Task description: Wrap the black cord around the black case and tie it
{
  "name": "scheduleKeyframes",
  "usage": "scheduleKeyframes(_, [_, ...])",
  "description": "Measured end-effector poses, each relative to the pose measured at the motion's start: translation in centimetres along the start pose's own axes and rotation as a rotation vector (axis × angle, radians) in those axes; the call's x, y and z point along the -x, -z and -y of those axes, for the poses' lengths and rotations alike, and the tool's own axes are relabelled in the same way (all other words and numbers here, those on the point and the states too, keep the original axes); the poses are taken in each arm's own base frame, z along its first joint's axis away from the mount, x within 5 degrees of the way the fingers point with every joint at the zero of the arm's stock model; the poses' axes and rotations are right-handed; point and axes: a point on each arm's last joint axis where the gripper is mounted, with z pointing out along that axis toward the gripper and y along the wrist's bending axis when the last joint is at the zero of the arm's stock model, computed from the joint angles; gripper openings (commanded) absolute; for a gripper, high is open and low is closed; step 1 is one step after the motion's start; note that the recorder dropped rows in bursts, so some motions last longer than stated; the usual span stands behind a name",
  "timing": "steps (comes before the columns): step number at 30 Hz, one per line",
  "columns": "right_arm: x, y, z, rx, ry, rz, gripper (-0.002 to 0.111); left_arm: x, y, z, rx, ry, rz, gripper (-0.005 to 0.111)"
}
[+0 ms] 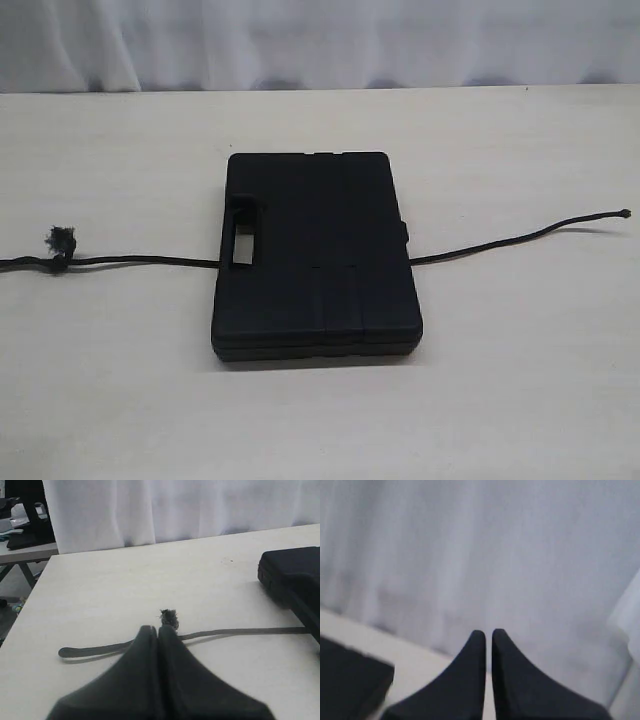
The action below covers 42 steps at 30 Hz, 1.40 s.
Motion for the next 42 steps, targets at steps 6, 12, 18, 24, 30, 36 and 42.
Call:
scheduleKeyframes(6, [4.0,0.9,0.5,0.017,-0.319,0.456,0.004,0.0,0.0,0.0,0.0,0.0,0.0,0.0])
scheduleKeyframes(12, [6.7,1.7,1.3,0.1,-0.6,0.628,0.004,0.0,0.0,0.0,0.0,0.0,0.0,0.0])
scheduleKeyframes(18, [12.1,1.3,3.8,0.043,-0.656,0.439,0.031,0.0,0.0,0.0,0.0,0.0,0.0,0.0])
scheduleKeyframes(24, [15.7,-1.3,6.4,-0.089,-0.665,0.122,0.059,0.0,0.0,0.0,0.0,0.0,0.0,0.0])
scheduleKeyframes(30, [17.0,-6.6,6.9,-0.067,-0.608,-0.223,0.059,0.0,0.0,0.0,0.0,0.0,0.0,0.0])
scheduleKeyframes(36, [16.8,-12.8,5.6,0.119,-0.549,-0.572,0.059,0.0,0.0,0.0,0.0,0.0,0.0,0.0])
scheduleKeyframes(42, [13.5,-19.1,3.3,0.323,-0.551,-0.944,0.059,0.0,0.0,0.0,0.0,0.0,0.0,0.0])
